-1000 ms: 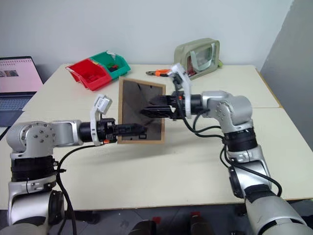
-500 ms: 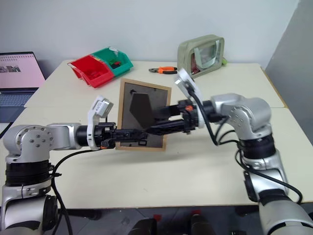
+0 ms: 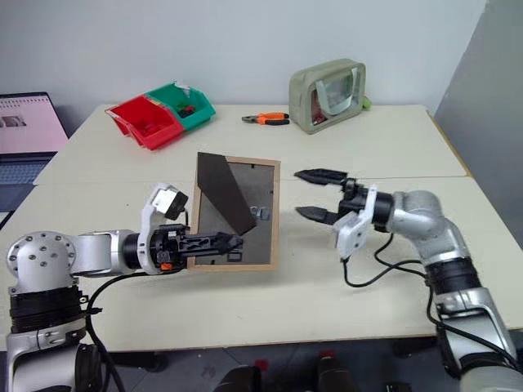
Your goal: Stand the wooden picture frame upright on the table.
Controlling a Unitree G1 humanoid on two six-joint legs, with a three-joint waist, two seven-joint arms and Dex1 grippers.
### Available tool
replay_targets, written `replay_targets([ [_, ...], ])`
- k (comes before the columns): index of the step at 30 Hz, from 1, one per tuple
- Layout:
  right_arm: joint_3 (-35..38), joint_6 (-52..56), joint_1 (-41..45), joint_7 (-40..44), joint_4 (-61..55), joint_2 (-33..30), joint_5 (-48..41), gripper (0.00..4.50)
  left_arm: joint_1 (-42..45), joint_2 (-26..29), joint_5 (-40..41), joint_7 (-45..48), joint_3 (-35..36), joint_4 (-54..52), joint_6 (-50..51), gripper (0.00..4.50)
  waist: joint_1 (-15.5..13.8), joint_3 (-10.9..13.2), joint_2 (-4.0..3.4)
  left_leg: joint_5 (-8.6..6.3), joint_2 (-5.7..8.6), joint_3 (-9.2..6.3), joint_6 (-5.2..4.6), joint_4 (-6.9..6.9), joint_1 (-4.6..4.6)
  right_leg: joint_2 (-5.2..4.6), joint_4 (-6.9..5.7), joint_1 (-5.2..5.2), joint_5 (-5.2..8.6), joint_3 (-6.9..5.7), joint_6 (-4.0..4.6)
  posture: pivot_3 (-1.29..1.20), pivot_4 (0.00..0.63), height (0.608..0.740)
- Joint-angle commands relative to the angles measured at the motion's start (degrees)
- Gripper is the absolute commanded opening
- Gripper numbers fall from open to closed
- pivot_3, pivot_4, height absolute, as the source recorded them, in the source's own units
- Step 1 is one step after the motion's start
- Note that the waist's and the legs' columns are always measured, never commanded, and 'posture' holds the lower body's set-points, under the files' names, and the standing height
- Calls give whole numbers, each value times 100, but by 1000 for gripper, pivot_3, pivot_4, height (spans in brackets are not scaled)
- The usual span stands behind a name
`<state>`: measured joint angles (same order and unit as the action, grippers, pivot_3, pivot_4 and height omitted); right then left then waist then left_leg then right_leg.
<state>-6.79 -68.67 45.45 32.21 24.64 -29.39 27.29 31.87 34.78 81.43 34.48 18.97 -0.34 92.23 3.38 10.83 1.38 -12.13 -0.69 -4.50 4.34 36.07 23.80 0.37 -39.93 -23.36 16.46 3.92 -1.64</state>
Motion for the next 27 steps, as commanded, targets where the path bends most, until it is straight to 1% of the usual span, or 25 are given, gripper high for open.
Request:
replay_targets([
  [1,36,-617,610,-1514,573,379,1298,3796,75,-80,1047,-661,-173,-14,-124,846,-3,0,0,3,-1,-2,4,1,0,0,-3,0,0,1,1,0,150,740],
  [3,-104,-579,933,-2258,783,562,1920,3796,-53,-16,1552,-1024,-398,-111,-355,846,-10,0,0,4,-2,-6,6,2,0,-1,-6,0,0,1,2,0,150,740],
  [5,-245,-609,1205,-2803,965,666,2246,3796,-170,100,1989,-1337,-592,-188,-597,846,-14,0,0,5,-5,-7,8,3,-1,-4,-6,0,0,2,3,0,150,740],
  [7,-376,-706,1448,-3189,1179,699,2340,3419,-308,275,2377,-1590,-754,-270,-843,846,-14,0,1,5,-4,-9,8,3,-1,-11,-5,0,0,1,4,0,150,740],
  [8,-426,-751,1526,-3388,1242,668,2400,3328,-396,400,2600,-1731,-822,-296,-996,846,-15,-1,1,5,-3,-9,8,2,-1,-16,-5,1,1,0,5,0,150,740],
  [9,-480,-807,1576,-3549,1299,620,2453,3049,-491,527,2798,-1856,-865,-321,-1143,1189,-14,-1,1,5,-1,-9,8,2,-1,-17,-5,1,1,0,5,0,150,740],
  [10,-515,-854,1593,-3716,1308,555,2528,2875,-569,635,2953,-1954,-908,-359,-1278,1533,-14,-1,1,5,-1,-9,7,2,-1,-20,-5,2,1,1,6,0,150,740],
  [11,-550,-922,1595,-3839,1329,481,2557,2678,-650,728,3070,-2009,-924,-380,-1394,1634,-14,-1,1,5,1,-9,7,2,-1,-24,-5,3,1,2,6,0,150,740],
  [12,-578,-1005,1579,-3935,1329,407,2571,2452,-720,803,3126,-2041,-927,-411,-1482,1911,-14,-1,1,5,3,-8,7,3,-1,-25,-5,3,1,1,6,0,150,740],
  [14,-671,-1155,1571,-4048,1404,289,2499,2083,-829,909,3157,-2066,-924,-477,-1648,2231,-34,-1,3,5,7,-9,5,3,-1,-28,-5,5,1,1,6,0,150,740],
  [15,-724,-1202,1581,-4079,1461,247,2449,1802,-862,942,3157,-2085,-926,-509,-1725,2510,-47,-2,4,5,8,-11,4,4,0,-27,-4,6,1,-2,6,0,150,740],
  [16,-793,-1259,1615,-4052,1616,209,2290,1635,-893,980,3157,-2092,-886,-517,-1802,2665,-48,-2,5,5,10,-11,3,4,-1,-27,-4,7,1,-3,6,0,150,740],
  [17,-843,-1303,1643,-4037,1732,179,2180,1360,-915,1007,3157,-2095,-868,-530,-1867,2981,-45,-2,5,5,12,-10,0,4,-3,-27,-4,10,1,-2,6,0,150,740],
  [19,-912,-1345,1711,-4021,1948,121,2040,1055,-996,1120,3157,-2076,-789,-583,-1961,3402,-26,-2,5,5,15,-8,-4,4,-6,-26,-5,12,1,-1,6,0,150,740],
  [22,-1172,-1253,1900,-3409,2901,192,1071,849,-1146,1392,3157,-2050,-455,-643,-2119,4039,20,-2,5,5,14,-9,-4,4,-7,-23,-5,12,1,-2,6,0,150,740],
  [23,-1133,-732,1858,-2437,3176,414,112,842,-1217,1614,3157,-2084,-111,-555,-2233,4273,45,-2,5,4,13,-2,-5,2,-11,-21,-6,12,1,3,7,0,150,740],
  [24,-1114,-357,1817,-1726,3320,554,-595,842,-1267,1756,3157,-2119,119,-511,-2324,4449,82,1,14,2,12,-4,-8,1,-12,-18,-6,13,0,2,7,0,150,740],
  [26,-940,637,1670,-180,3207,868,-1994,842,-1407,2060,3157,-2222,624,-459,-2537,4500,175,10,33,-4,-3,-4,-18,-3,-28,-3,-5,25,-3,1,19,0,150,740],
  [27,-893,919,1619,307,3080,943,-2391,842,-1476,2167,3157,-2293,811,-469,-2636,4500,184,10,33,-4,-12,-7,-19,-4,-28,6,-3,23,-8,-1,28,0,150,740],
])
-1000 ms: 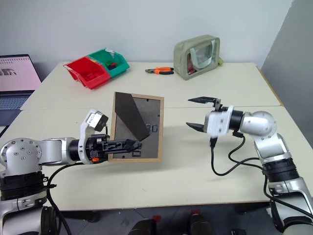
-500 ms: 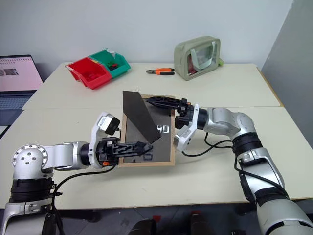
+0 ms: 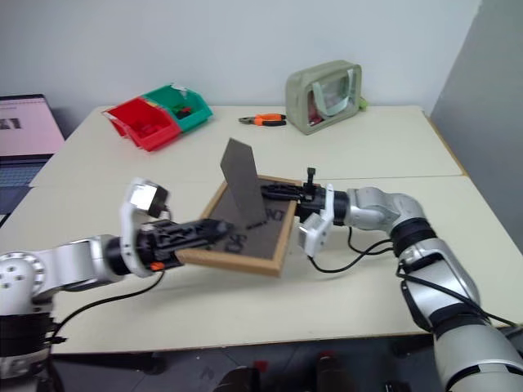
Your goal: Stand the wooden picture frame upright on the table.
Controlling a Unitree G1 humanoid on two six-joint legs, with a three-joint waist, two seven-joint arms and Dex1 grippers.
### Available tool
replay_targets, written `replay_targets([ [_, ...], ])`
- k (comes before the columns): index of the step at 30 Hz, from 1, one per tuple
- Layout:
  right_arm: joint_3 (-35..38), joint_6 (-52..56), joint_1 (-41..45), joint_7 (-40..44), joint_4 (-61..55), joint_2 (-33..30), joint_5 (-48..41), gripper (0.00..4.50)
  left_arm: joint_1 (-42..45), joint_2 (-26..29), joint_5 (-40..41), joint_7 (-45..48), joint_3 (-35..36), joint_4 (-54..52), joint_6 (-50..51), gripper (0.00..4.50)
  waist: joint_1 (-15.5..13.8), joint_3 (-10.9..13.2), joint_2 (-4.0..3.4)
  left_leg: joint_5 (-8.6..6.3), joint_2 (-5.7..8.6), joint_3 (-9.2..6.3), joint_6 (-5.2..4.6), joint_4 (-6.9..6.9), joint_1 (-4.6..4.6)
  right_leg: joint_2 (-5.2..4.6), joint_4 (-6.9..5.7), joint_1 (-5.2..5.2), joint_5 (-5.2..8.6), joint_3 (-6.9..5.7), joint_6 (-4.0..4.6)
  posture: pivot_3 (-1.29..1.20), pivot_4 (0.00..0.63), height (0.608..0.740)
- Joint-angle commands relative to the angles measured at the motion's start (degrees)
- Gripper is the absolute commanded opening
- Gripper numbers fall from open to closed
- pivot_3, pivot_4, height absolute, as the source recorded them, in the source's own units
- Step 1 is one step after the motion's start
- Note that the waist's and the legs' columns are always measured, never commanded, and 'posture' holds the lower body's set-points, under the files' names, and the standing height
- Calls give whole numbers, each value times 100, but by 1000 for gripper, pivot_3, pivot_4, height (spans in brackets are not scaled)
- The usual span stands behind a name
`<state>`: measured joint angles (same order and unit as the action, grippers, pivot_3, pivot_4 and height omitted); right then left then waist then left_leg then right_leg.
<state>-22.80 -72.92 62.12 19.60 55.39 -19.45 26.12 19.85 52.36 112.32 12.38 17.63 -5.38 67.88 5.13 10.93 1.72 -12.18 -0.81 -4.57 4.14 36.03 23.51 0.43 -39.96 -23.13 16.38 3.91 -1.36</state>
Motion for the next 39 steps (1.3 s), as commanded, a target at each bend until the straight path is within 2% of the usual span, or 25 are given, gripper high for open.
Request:
replay_targets([
  [1,852,2019,-106,2214,-112,179,-2771,842,-413,567,-59,-102,1348,-102,-303,4500,7,2,-3,0,-15,-4,0,-3,-4,0,-3,-1,1,-2,2,0,150,740],
  [2,927,2591,-165,2789,-213,374,-3155,842,-534,658,-75,-213,1669,-218,-445,4500,-9,-1,3,0,-24,-4,-1,-6,-3,-2,-3,-1,2,-1,2,0,150,740],
  [4,1138,3739,-209,3412,-274,726,-3680,841,-825,728,-328,-359,2127,-615,-631,4500,-69,-1,9,-2,-33,-15,1,-3,2,-2,5,4,2,-12,3,0,150,740],
  [6,1282,4347,-179,3720,-150,1063,-3878,841,-1171,521,-588,-476,2415,-1318,-879,4500,-152,2,5,-1,-11,-14,1,-2,3,-21,2,3,3,-13,3,0,150,740],
  [8,1382,4631,-125,3841,110,1348,-3868,841,-1469,253,-1187,-753,2453,-2075,-1231,4500,-184,2,4,-1,-9,-4,1,-2,2,-23,4,3,3,-9,3,0,150,740],
  [13,1903,6341,185,3298,1227,1988,-3970,841,-2168,-326,-3973,-1017,1419,-3656,-2053,4500,-216,2,3,0,3,0,4,-3,1,-3,1,-2,3,-4,3,0,150,740],
  [15,2025,6664,204,3145,1476,2122,-3918,841,-2417,-558,-4735,-917,965,-3925,-2352,4500,-278,2,4,1,5,1,5,-4,2,-3,1,-4,3,-3,4,0,150,740],
  [19,2258,6993,157,2902,1684,2319,-3843,841,-2790,-884,-5838,-649,289,-4101,-2803,4500,-285,2,3,0,12,11,3,-3,10,0,5,-9,3,4,4,0,150,740],
  [23,2405,7071,-9,2646,1754,2450,-3736,841,-2844,-1200,-6125,-485,160,-3922,-2992,4500,-247,1,3,-1,8,11,3,-5,-2,10,-2,-6,3,4,4,0,150,740],
  [25,2394,7023,-94,2677,1712,2454,-3646,1550,-2831,-1187,-6294,-295,158,-3798,-3038,4500,-219,1,3,-1,0,10,2,-4,-6,23,-2,-5,1,3,7,0,150,740],
  [27,2329,6945,-214,2760,1615,2406,-3528,1868,-2799,-1135,-6446,-76,159,-3620,-3087,4500,-196,1,3,-1,-1,9,2,-5,-8,31,-3,-3,1,3,8,0,150,740],
  [34,2052,6772,-891,3103,860,1933,-3155,3629,-2365,-1035,-6863,624,46,-2934,-3207,4500,-209,0,4,-1,2,9,2,-4,-8,39,-2,0,1,3,7,0,150,740],
  [37,1856,7211,-1548,3272,-327,1430,-3027,4376,-2166,-901,-6970,977,47,-2643,-3191,4500,-264,-2,6,-1,6,7,2,-3,-7,36,-1,4,2,2,6,0,150,740],
  [39,1757,7772,-2145,3393,-1541,842,-2948,4466,-2019,-752,-6823,1287,149,-2446,-3042,4500,-323,-3,5,-1,6,6,2,-3,-7,29,0,6,2,2,5,0,150,740],
])
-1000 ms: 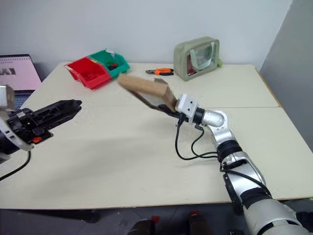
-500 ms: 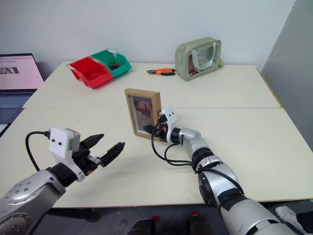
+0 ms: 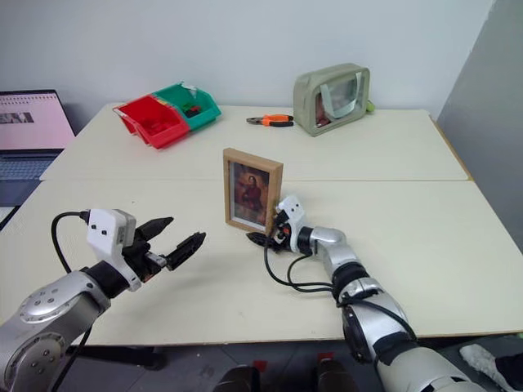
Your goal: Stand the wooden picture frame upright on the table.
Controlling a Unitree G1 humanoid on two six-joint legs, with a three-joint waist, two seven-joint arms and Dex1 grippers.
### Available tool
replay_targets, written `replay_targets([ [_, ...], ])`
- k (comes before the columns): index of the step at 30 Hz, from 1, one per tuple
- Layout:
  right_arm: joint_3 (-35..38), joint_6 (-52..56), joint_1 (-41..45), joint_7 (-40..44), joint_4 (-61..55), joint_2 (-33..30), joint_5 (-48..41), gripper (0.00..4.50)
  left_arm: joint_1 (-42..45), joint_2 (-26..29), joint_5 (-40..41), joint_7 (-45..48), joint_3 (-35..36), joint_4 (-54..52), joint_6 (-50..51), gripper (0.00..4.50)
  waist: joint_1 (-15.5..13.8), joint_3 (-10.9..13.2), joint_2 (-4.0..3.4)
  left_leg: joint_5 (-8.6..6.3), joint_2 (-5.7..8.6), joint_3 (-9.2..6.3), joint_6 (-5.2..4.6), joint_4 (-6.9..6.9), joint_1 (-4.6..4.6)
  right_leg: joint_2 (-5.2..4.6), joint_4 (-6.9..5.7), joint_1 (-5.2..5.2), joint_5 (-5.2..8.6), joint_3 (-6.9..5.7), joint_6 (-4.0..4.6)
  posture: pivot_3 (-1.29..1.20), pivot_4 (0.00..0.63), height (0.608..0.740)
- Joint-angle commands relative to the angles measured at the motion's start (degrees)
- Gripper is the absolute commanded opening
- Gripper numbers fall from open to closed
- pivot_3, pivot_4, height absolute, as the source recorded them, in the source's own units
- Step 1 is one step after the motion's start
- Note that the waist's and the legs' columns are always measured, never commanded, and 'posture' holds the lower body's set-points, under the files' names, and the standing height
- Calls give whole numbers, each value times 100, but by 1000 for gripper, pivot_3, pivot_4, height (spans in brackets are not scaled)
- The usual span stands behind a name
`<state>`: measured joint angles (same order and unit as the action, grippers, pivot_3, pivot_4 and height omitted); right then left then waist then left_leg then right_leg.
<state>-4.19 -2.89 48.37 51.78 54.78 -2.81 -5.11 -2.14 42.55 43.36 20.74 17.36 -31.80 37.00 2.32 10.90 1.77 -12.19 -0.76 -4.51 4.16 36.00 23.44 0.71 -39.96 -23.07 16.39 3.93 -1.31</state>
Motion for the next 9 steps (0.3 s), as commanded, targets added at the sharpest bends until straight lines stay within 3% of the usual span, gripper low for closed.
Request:
replay_targets([
  [1,-88,1162,-1065,231,-2214,-1192,177,4466,263,363,173,629,249,320,168,4500,-67,-1,-2,0,-1,-4,0,2,2,-4,0,1,1,-4,-1,0,150,740],
  [5,106,2625,-1546,411,-4442,-2365,-87,4466,642,912,288,1292,454,934,413,4500,-116,4,-10,0,1,-15,-1,6,22,-24,4,-7,6,-17,-10,0,150,740],
  [9,379,4915,-1054,710,-6178,-3108,-1177,4466,1459,1584,262,1975,440,1812,662,4500,9,8,-14,0,-1,-1,-1,4,19,0,4,-15,6,-7,-8,0,150,740],
])
